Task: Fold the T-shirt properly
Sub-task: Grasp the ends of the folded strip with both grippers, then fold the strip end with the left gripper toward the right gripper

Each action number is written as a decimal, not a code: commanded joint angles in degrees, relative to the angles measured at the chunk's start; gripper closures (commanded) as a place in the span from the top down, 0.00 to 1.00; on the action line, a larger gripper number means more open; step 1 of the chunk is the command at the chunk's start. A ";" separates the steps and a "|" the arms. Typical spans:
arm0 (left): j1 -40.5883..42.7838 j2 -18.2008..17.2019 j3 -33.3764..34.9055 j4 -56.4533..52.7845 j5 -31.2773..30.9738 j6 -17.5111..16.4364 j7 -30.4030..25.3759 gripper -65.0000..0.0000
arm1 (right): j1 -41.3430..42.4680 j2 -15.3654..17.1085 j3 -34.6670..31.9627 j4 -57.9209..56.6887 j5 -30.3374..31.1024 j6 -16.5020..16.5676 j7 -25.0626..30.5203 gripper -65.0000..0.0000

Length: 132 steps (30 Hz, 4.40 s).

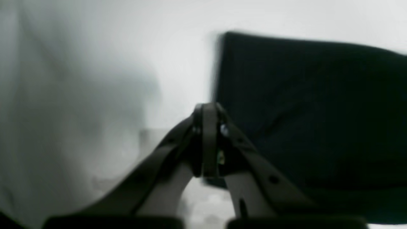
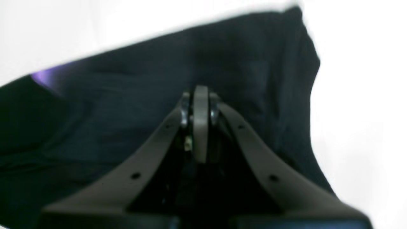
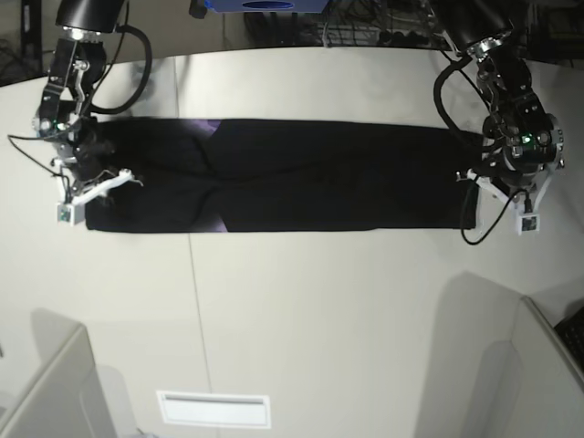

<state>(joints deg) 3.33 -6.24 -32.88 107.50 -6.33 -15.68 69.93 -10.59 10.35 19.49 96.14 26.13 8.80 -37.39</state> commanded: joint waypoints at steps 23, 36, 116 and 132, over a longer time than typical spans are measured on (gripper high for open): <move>1.55 -6.99 -4.52 -23.68 -35.56 0.25 -10.11 0.88 | -5.98 -3.18 -9.68 10.98 0.46 0.13 1.12 0.00; 1.55 -9.80 -2.33 -29.31 -35.56 0.34 -10.72 0.00 | -8.09 -4.50 -9.33 11.69 0.46 0.13 1.39 0.00; -2.32 3.12 42.33 -6.10 -35.47 16.69 -11.51 0.00 | -8.18 -9.43 3.86 11.60 0.46 0.21 1.30 0.00; -2.67 3.30 42.42 -9.17 -35.47 16.69 -11.25 0.00 | -8.09 -9.43 3.94 11.60 0.46 0.21 1.30 0.00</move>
<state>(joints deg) 1.39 -3.20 9.56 97.32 -40.77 1.34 59.35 -19.05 0.62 23.27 106.56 26.09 8.82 -37.36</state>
